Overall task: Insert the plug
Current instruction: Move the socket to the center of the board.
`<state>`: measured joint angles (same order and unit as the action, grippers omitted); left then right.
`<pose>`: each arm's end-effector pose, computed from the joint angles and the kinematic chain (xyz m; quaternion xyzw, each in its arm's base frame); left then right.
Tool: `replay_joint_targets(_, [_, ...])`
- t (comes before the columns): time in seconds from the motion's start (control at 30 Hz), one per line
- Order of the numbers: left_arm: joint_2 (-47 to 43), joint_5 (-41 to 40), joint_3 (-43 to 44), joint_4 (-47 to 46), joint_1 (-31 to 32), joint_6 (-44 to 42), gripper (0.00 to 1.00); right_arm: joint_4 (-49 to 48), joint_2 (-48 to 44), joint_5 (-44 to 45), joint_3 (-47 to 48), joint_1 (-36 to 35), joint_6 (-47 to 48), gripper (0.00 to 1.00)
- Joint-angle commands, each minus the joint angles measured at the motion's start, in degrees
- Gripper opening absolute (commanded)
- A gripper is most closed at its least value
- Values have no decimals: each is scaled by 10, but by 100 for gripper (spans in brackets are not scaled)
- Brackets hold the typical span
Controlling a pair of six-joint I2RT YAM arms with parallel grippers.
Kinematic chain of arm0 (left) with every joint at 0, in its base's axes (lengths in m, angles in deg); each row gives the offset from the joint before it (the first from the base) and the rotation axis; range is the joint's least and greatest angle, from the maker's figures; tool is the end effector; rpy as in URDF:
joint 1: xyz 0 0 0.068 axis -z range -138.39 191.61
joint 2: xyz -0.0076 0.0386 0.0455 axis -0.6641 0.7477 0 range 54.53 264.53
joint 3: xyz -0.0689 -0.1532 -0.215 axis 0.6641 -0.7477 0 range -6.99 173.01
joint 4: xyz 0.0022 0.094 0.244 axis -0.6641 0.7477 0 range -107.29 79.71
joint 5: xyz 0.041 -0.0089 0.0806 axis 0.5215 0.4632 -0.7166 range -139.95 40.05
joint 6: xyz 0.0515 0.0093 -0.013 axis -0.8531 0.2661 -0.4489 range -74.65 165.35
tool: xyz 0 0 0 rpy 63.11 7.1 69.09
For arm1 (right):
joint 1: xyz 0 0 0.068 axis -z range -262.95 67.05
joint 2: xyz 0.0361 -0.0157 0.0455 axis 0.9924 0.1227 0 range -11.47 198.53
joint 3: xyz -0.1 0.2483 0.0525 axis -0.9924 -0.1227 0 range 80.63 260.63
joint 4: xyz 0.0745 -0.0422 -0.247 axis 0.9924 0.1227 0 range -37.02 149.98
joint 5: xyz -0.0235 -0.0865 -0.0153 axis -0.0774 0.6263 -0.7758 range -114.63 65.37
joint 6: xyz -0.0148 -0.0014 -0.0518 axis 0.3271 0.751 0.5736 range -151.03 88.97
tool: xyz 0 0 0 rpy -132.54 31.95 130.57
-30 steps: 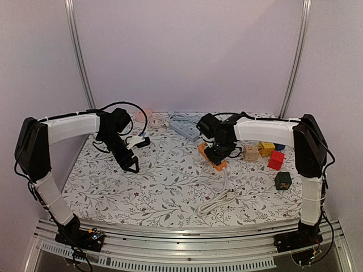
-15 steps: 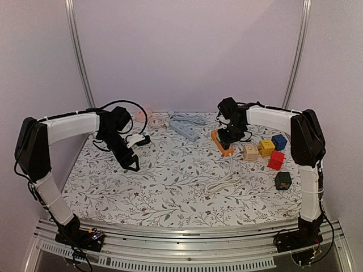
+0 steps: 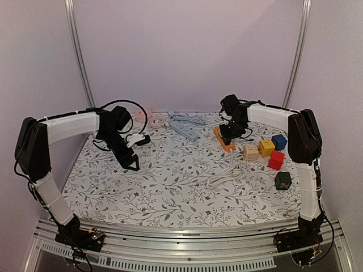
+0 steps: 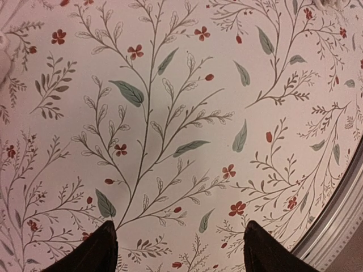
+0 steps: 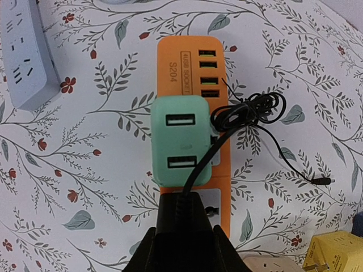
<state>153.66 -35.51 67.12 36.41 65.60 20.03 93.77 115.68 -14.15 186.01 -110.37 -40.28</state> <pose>0.2984 -0.1424 0.2186 0.4231 0.8921 -0.1239 0.0989 0.4286 0.2150 0.1920 -0.1314 0.9587 -0.0099 0.2521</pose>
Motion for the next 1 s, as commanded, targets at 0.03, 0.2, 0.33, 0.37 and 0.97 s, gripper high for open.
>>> replay_joint_targets(0.03, [-1,2,12,0,-1,-7,75,32,49,-18,-21,9,16,9])
replay_joint_targets(0.2, [-1,7,12,1,0,-8,75,40,41,-79,-44,4,41,3])
replay_joint_targets(0.33, [-2,18,12,7,-1,-16,75,40,8,-141,-97,-21,84,2])
replay_joint_targets(0.37, [-2,25,13,13,-1,-21,75,40,-7,-157,-112,-26,110,2])
replay_joint_targets(0.97, [24,71,16,12,57,-75,76,69,-106,-228,-237,-223,300,3])
